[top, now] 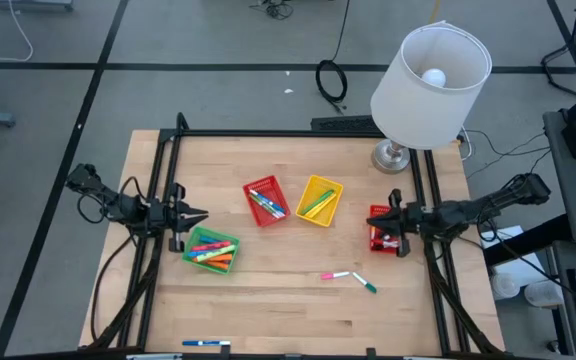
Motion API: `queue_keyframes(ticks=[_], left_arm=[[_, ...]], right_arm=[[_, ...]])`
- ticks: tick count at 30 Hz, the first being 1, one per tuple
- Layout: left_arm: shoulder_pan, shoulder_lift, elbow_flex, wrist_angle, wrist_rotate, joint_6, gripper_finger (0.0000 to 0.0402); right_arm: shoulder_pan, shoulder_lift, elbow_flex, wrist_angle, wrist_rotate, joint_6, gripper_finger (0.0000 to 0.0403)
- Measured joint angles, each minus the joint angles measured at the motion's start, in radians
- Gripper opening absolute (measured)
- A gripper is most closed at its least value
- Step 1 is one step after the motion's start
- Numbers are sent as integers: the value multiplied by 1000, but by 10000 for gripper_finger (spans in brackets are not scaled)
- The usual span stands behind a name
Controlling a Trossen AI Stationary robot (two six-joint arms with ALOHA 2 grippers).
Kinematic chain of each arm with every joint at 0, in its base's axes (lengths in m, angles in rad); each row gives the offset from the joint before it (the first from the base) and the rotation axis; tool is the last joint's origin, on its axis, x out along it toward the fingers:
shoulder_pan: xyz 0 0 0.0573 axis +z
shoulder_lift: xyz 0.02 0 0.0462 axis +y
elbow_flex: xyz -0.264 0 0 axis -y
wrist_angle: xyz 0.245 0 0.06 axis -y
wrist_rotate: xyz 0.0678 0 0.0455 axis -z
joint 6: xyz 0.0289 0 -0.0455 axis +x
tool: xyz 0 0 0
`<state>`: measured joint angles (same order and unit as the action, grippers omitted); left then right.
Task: Pick & Place Markers
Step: Put the pink marker into the right red bin
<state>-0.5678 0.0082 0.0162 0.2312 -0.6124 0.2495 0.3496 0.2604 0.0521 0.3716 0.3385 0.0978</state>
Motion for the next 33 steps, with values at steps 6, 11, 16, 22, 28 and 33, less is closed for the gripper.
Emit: queue_keyframes(ticks=[6,11,16,22,28,33], left_arm=[[0,0,0,6,49,-51,47],[0,0,0,6,64,-75,47],[0,0,0,6,64,-74,47],[0,0,0,5,63,-66,47],[0,0,0,4,62,-49,47],[0,0,0,4,62,-78,47]], right_arm=[[0,0,0,-101,-2,44,0],[0,1,0,-109,-2,67,0],[0,16,11,-88,-3,117,0],[53,239,160,-85,-38,128,0],[106,667,486,-223,23,116,0],[130,1024,808,-512,17,184,10]])
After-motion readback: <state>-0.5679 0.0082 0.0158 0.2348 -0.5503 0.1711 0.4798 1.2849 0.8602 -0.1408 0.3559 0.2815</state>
